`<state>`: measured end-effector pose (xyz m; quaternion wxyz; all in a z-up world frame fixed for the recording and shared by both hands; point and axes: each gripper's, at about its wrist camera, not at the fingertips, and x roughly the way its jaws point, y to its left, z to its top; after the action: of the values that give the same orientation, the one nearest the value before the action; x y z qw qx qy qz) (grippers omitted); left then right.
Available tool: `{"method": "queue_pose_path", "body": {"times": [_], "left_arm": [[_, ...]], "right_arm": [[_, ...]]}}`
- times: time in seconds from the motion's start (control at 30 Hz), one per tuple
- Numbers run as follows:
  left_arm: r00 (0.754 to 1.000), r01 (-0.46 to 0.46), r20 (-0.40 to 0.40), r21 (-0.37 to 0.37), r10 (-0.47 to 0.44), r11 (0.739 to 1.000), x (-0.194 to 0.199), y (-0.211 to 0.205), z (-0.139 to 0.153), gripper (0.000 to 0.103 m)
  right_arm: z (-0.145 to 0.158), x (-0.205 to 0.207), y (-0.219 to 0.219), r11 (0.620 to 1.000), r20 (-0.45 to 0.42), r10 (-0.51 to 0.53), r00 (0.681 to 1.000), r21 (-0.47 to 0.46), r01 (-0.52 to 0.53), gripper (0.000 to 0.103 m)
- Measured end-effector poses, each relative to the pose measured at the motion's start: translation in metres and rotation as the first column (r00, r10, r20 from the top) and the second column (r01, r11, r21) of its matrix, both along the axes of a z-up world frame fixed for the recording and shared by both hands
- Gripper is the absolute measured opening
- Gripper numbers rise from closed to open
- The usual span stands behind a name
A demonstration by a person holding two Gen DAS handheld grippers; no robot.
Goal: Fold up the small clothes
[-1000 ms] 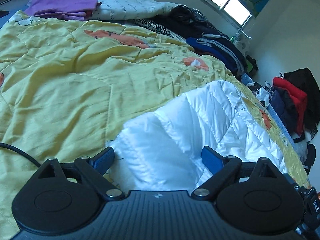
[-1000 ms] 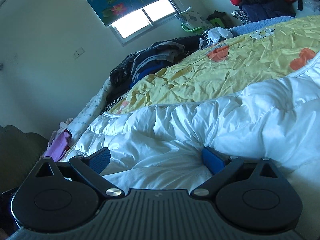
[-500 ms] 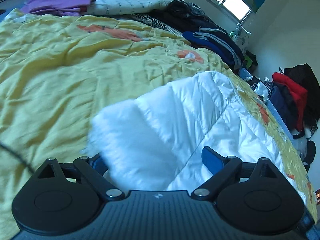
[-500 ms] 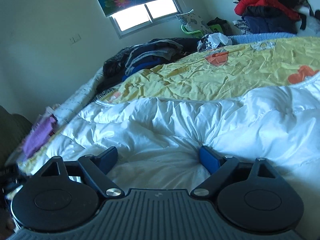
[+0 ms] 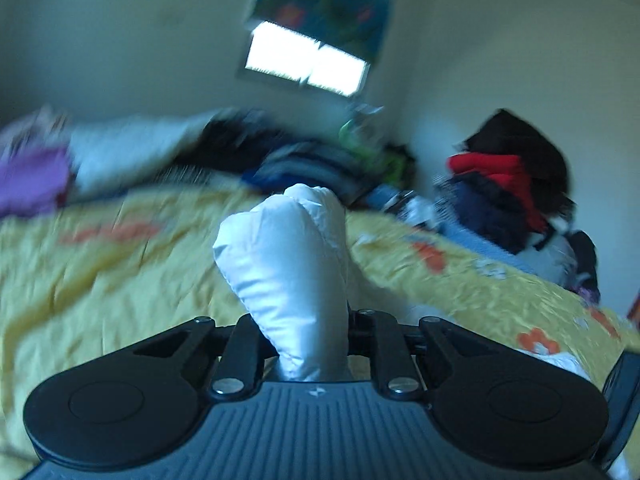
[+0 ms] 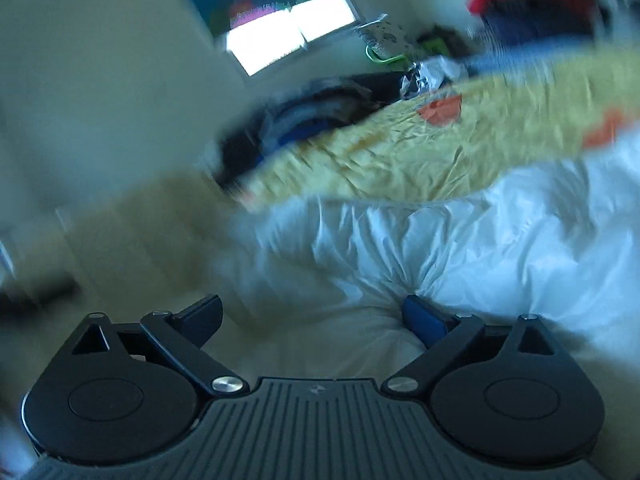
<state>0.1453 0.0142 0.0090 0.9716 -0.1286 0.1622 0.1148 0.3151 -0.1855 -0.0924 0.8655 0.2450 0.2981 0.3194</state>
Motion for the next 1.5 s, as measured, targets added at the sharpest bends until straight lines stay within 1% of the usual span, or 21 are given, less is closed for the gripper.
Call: {"method": "queue_pose_path", "body": {"times": [0.03, 0.07, 0.13, 0.2, 0.23, 0.27, 0.37, 0.43, 0.5, 0.57, 0.73, 0.77, 0.83, 0.87, 0.97, 1.03, 1.1, 1.17, 1.3, 1.37, 1.5], "left_arm": [[0.999, 0.023, 0.022, 0.045, -0.024, 0.999, -0.003, -0.009, 0.005, 0.015], [0.998, 0.046, 0.042, 0.096, -0.050, 0.994, -0.006, -0.020, 0.010, 0.015], [0.991, 0.101, 0.070, 0.198, -0.116, 0.975, -0.013, -0.041, 0.016, 0.015], [0.977, 0.166, 0.078, 0.310, -0.199, 0.936, -0.021, -0.065, 0.020, 0.015], [0.968, 0.196, 0.079, 0.361, -0.240, 0.912, -0.025, -0.078, 0.020, 0.015], [0.956, 0.226, 0.082, 0.409, -0.283, 0.884, -0.029, -0.091, 0.018, 0.015], [0.919, 0.291, 0.089, 0.502, -0.384, 0.814, -0.041, -0.125, 0.011, 0.015], [0.909, 0.315, 0.084, 0.498, -0.407, 0.808, -0.044, -0.139, 0.008, 0.015], [0.909, 0.326, 0.078, 0.477, -0.409, 0.816, -0.043, -0.144, 0.007, 0.015], [0.910, 0.333, 0.074, 0.458, -0.408, 0.824, -0.042, -0.146, 0.008, 0.015], [0.914, 0.333, 0.061, 0.455, -0.402, 0.826, -0.044, -0.141, 0.011, 0.015], [0.915, 0.332, 0.057, 0.457, -0.399, 0.826, -0.045, -0.141, 0.010, 0.015], [0.918, 0.330, 0.044, 0.466, -0.394, 0.821, -0.046, -0.144, 0.007, 0.015], [0.918, 0.333, 0.038, 0.466, -0.394, 0.820, -0.045, -0.146, 0.006, 0.015], [0.912, 0.349, 0.026, 0.473, -0.409, 0.809, -0.044, -0.155, 0.004, 0.015], [0.898, 0.374, 0.016, 0.500, -0.440, 0.781, -0.045, -0.163, 0.003, 0.015], [0.883, 0.395, 0.009, 0.525, -0.469, 0.754, -0.050, -0.174, 0.003, 0.015], [0.866, 0.423, -0.007, 0.542, -0.500, 0.726, -0.050, -0.182, 0.003, 0.015], [0.828, 0.481, -0.036, 0.559, -0.560, 0.676, -0.051, -0.197, -0.004, 0.015], [0.798, 0.522, -0.067, 0.572, -0.599, 0.632, -0.052, -0.209, -0.011, 0.015], [0.713, 0.622, -0.201, 0.623, -0.672, 0.474, -0.052, -0.243, -0.048, 0.015]], "right_arm": [[-0.002, 0.004, -0.020, 0.988, -0.064, 0.001, 0.998, 0.154, 0.009, 0.100], [-0.006, 0.008, -0.042, 0.945, -0.138, 0.015, 0.990, 0.326, 0.031, 0.101], [-0.020, 0.014, -0.082, 0.776, -0.275, 0.101, 0.956, 0.624, 0.098, 0.103], [-0.024, 0.019, -0.111, 0.626, -0.312, 0.201, 0.929, 0.770, 0.123, 0.102], [-0.018, 0.019, -0.122, 0.607, -0.301, 0.224, 0.927, 0.787, 0.108, 0.102], [-0.010, 0.019, -0.132, 0.623, -0.281, 0.229, 0.932, 0.778, 0.082, 0.102], [0.018, 0.015, -0.145, 0.781, -0.268, 0.223, 0.937, 0.625, -0.007, 0.102], [0.017, 0.015, -0.144, 0.865, -0.347, 0.197, 0.917, 0.501, 0.004, 0.102], [0.018, 0.016, -0.132, 0.925, -0.383, 0.189, 0.904, 0.379, -0.033, 0.100], [0.024, 0.016, -0.115, 0.946, -0.363, 0.211, 0.908, 0.311, -0.095, 0.097], [0.024, 0.031, -0.058, 0.976, -0.355, 0.218, 0.909, 0.071, -0.206, 0.077], [0.024, 0.033, -0.049, 0.974, -0.341, 0.221, 0.914, 0.028, -0.225, 0.071], [0.020, 0.032, -0.033, 0.961, -0.310, 0.224, 0.924, -0.089, -0.262, 0.047], [0.015, 0.031, -0.029, 0.955, -0.304, 0.217, 0.928, -0.130, -0.266, 0.041], [0.004, 0.030, -0.034, 0.954, -0.303, 0.237, 0.923, -0.105, -0.280, 0.038], [0.007, 0.036, -0.043, 0.963, -0.347, 0.229, 0.909, -0.052, -0.263, 0.042], [0.008, 0.037, -0.068, 0.977, -0.394, 0.211, 0.895, 0.093, -0.190, 0.057], [0.009, 0.025, -0.104, 0.956, -0.385, 0.227, 0.895, 0.264, -0.129, 0.071], [0.020, -0.006, -0.184, 0.925, -0.374, 0.140, 0.917, 0.380, 0.014, 0.076], [0.035, -0.026, -0.225, 0.910, -0.349, 0.055, 0.935, 0.402, 0.097, 0.080], [0.081, -0.061, -0.276, 0.922, -0.198, -0.211, 0.957, 0.284, 0.262, 0.092]]}}
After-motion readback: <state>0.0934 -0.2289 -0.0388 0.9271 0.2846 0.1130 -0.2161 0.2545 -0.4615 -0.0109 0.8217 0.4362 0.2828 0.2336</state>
